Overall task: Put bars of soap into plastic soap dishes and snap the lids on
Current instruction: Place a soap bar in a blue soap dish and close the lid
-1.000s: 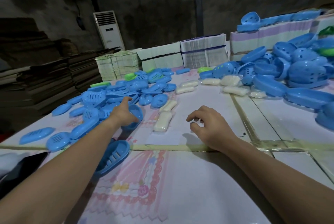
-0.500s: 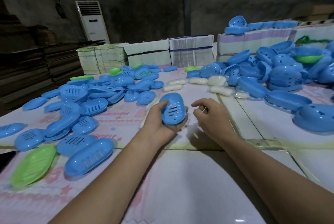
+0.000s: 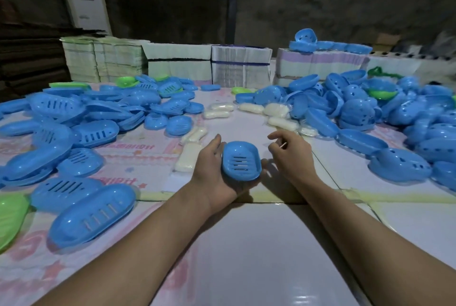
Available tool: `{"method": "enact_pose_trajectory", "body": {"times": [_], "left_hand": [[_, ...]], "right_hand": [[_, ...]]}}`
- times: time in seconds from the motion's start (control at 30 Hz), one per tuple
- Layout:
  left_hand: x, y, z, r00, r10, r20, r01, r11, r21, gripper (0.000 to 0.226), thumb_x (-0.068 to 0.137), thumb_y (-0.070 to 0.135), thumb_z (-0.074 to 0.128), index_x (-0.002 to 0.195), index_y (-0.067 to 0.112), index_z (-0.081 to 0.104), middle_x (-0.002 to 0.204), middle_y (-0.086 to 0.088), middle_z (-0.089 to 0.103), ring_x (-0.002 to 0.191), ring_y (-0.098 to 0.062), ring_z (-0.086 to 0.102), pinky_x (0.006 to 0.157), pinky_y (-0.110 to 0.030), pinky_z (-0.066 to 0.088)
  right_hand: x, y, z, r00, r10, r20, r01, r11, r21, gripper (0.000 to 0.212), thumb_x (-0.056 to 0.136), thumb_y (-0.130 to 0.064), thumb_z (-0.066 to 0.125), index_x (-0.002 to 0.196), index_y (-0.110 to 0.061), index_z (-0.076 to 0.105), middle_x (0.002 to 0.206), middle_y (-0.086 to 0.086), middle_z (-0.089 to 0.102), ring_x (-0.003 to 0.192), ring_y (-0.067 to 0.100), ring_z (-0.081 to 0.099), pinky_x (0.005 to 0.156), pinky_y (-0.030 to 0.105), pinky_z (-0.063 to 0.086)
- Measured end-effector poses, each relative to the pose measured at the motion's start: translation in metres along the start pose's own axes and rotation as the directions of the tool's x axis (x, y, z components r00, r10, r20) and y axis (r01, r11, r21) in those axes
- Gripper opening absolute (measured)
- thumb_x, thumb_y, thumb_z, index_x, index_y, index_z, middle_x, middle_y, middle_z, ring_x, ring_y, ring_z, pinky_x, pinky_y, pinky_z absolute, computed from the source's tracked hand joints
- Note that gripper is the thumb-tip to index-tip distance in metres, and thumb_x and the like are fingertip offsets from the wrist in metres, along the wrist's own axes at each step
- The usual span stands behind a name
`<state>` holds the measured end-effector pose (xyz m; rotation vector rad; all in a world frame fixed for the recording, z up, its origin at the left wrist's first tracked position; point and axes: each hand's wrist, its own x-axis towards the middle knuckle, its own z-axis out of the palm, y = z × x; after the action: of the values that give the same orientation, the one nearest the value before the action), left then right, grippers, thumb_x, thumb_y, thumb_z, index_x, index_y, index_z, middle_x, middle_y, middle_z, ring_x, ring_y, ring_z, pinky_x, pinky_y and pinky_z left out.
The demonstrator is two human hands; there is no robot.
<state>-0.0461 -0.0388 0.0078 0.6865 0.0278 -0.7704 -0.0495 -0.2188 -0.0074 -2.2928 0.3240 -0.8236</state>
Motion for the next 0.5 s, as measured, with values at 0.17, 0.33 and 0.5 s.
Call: {"method": "enact_pose_trajectory", "body": {"times": [0.17,0.33,0.5], "left_hand": [[0.003,-0.003,0.007,1.0,0.0,-0.024,-0.001,1.0,-0.025,0.044,0.102,0.056,0.041,0.095,0.019,0.064,0.099,-0.017,0.068,0.101,-0.039,0.062,0.075,-0.047,0.058],[0.004,-0.008,0.009,0.996,0.051,-0.077,-0.048,0.998,0.049,0.053,0.1,0.059,0.044,0.094,0.012,0.067,0.085,-0.016,0.065,0.08,-0.032,0.062,0.075,-0.046,0.052],[0.006,-0.004,0.006,0.994,0.06,-0.095,-0.058,0.998,0.024,0.054,0.099,0.061,0.045,0.095,0.012,0.069,0.084,-0.015,0.068,0.081,-0.031,0.064,0.073,-0.046,0.054]], "right_hand": [[0.024,0.014,-0.009,0.994,0.106,-0.018,-0.107,0.99,-0.088,0.029,0.086,-0.02,0.059,0.114,-0.021,0.067,0.087,-0.004,0.064,0.083,0.017,0.06,0.071,0.032,0.047],[0.067,0.034,-0.01,0.984,0.159,0.074,-0.111,0.889,-0.445,0.041,0.087,-0.028,0.057,0.128,-0.023,0.059,0.119,0.008,0.064,0.112,0.03,0.054,0.087,0.04,0.047],[0.1,0.039,0.005,0.964,0.173,0.2,0.02,0.705,-0.708,0.028,0.087,-0.038,0.047,0.109,-0.021,0.05,0.118,0.008,0.061,0.125,0.032,0.034,0.095,0.05,0.031]]}}
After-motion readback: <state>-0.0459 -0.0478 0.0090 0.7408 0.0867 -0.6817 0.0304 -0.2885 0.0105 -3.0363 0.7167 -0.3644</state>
